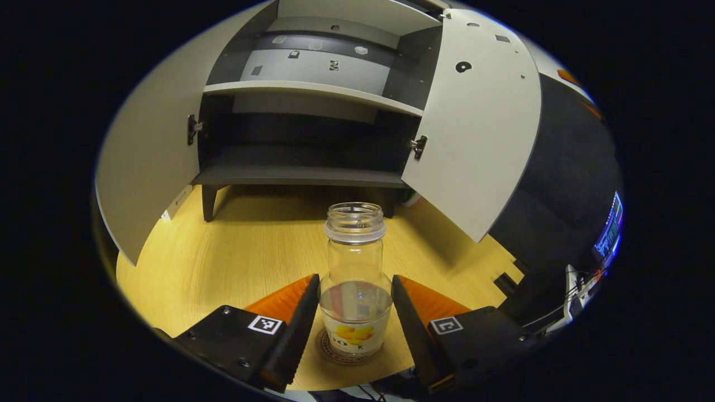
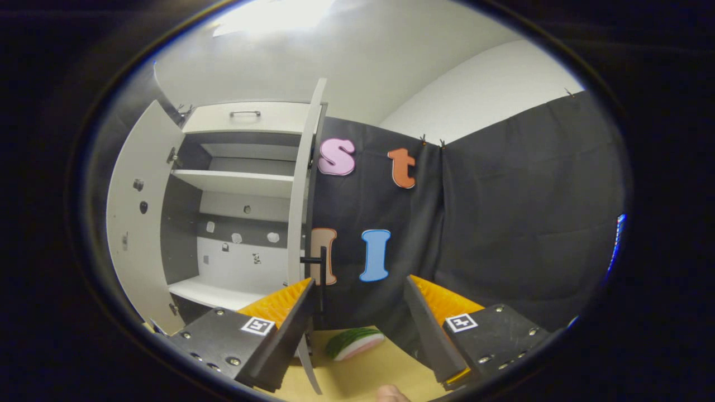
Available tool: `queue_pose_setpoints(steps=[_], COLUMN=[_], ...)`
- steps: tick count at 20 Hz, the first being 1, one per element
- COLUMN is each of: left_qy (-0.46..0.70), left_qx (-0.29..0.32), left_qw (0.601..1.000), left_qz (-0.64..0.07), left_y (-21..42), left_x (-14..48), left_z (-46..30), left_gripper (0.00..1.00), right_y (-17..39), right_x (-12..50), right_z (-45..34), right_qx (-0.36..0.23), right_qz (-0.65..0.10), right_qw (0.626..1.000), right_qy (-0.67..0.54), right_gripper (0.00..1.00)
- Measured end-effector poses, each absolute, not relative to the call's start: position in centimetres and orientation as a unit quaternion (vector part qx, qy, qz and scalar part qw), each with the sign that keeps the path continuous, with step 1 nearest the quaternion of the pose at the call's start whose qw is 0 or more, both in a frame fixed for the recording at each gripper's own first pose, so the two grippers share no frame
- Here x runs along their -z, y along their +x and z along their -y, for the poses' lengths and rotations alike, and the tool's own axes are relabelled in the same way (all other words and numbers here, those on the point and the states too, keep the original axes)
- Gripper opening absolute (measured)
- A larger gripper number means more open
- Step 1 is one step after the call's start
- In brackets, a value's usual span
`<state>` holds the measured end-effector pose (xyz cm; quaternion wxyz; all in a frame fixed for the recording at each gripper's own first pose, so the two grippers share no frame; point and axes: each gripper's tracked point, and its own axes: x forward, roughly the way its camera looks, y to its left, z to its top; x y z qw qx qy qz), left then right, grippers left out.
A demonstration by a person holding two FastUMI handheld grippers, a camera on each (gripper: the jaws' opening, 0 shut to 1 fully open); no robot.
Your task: Grasp the bottle in the cabinet with the left hand and place it on the coaster, then close the right door with the right hand and the left door with the left hand.
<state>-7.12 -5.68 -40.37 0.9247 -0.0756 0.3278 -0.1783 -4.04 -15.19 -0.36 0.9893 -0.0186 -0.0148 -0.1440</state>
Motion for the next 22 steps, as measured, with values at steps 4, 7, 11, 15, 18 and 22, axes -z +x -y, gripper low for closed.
queue_pose_setpoints(steps=[4,7,11,15,18,22], left_qy=[-0.056,-0.05,-0.032,-0.021,-0.023,-0.029], left_qx=[0.177,0.187,0.196,0.207,0.207,0.205], left_qw=[0.925,0.921,0.91,0.911,0.913,0.922], left_qz=[-0.333,-0.339,-0.364,-0.356,-0.35,-0.326], left_y=[-7.9,-8.8,-10.8,-10.9,-10.6,-9.8], left_x=[42.0,42.7,43.2,42.0,40.6,37.8], left_z=[6.1,6.7,6.7,7.0,7.1,7.2], left_gripper=[0.82,0.83,0.84,0.86,0.87,0.87], right_y=[-4.0,-3.8,-3.3,-2.6,-2.1,-2.0], right_x=[0.5,0.8,1.2,1.9,2.3,2.8], right_z=[15.0,14.7,14.2,13.6,13.0,12.7], right_qx=[0.141,0.137,0.131,0.121,0.114,0.108], right_qz=[0.012,0.008,0.005,-0.001,-0.004,-0.006], right_qw=[0.99,0.99,0.991,0.992,0.993,0.994], right_qy=[-0.023,-0.028,-0.028,-0.021,-0.018,-0.017], right_gripper=[0.95,0.93,0.95,0.93,0.93,0.93])
